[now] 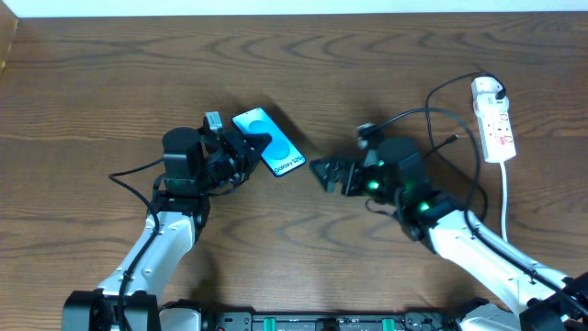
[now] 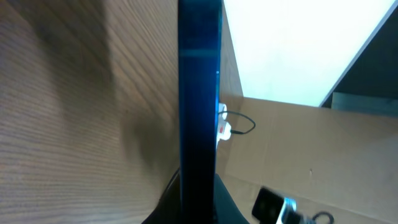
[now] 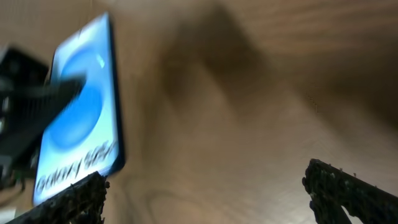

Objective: Plug charger to phone and switch on socket
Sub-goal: 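Open the right gripper and withdraw it right, leaving phone in left gripper, then move the right gripper to the black cable and grasp near its USB-C plug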

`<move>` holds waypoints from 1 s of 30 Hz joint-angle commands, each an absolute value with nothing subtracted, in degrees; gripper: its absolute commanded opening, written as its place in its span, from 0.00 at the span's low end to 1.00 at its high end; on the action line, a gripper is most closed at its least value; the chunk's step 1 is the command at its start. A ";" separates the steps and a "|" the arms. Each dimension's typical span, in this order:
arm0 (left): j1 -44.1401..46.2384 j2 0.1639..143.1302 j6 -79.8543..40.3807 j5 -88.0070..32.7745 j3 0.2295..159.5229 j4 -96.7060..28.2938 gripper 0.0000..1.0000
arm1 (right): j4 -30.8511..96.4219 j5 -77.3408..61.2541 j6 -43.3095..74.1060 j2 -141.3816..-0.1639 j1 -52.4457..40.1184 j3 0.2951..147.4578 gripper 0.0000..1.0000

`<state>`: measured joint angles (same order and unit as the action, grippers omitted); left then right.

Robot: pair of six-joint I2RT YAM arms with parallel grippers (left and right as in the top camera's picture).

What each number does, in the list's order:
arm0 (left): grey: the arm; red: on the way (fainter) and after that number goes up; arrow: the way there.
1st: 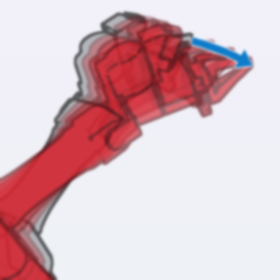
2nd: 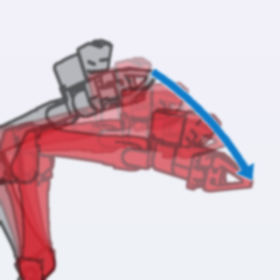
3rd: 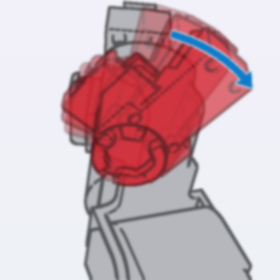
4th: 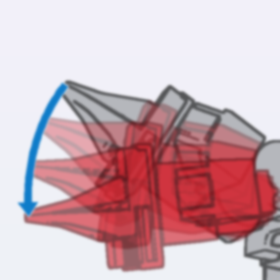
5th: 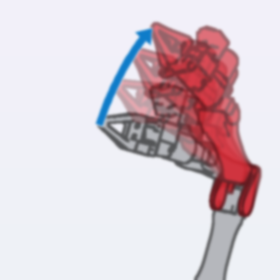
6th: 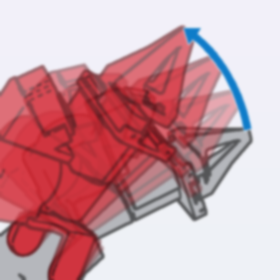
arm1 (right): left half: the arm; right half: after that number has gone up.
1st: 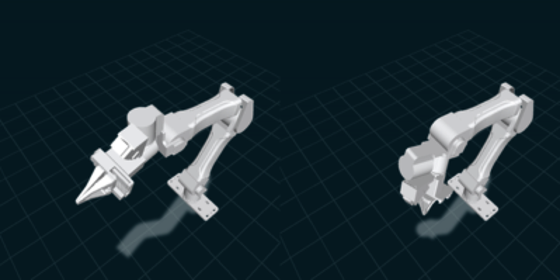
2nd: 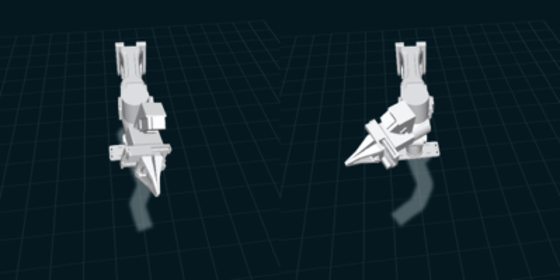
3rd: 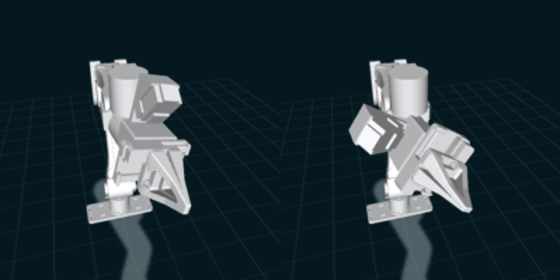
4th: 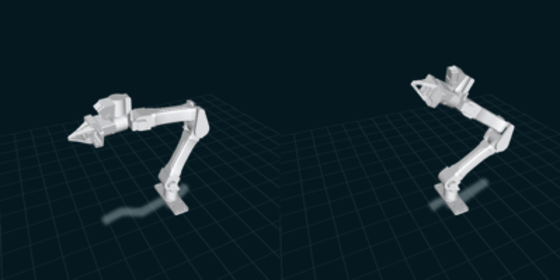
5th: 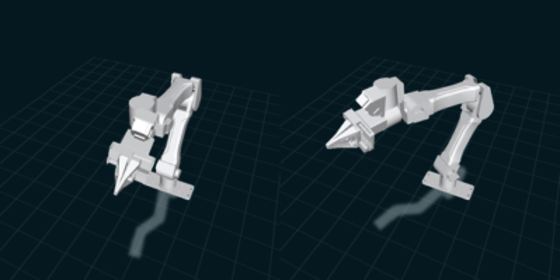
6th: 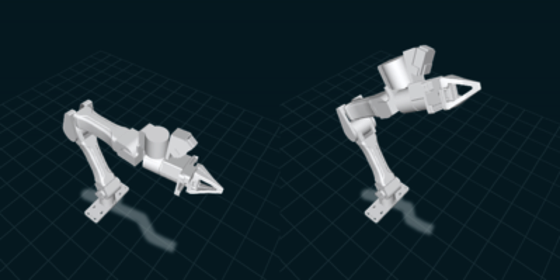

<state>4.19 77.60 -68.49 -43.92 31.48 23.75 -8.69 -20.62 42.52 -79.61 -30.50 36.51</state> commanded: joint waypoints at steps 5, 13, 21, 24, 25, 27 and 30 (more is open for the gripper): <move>4.03 77.14 -67.26 -49.54 32.99 24.71 0.08 | -9.32 -10.50 41.43 -79.75 -26.52 36.36 0.94; 4.05 77.14 -67.31 -50.57 32.99 24.69 0.08 | -4.16 2.85 40.34 -79.72 -26.48 36.82 0.76; 4.10 77.14 -67.31 -50.54 32.99 24.67 0.07 | 23.35 10.39 54.70 -79.72 -20.58 46.46 0.68; 4.10 77.14 -67.31 -50.54 32.99 24.67 0.07 | 25.96 10.31 54.87 -79.75 -17.43 48.80 0.64; 4.10 77.14 -67.31 -50.54 32.99 24.67 0.08 | 25.98 10.13 55.48 -79.79 -16.40 49.06 0.63; 4.10 77.14 -67.31 -50.54 32.99 24.67 0.08 | 26.22 10.02 57.30 -79.90 -14.44 49.08 0.61; 4.12 77.14 -67.33 -50.59 32.99 24.62 0.08 | 27.24 9.91 59.88 -81.23 -12.12 49.08 0.60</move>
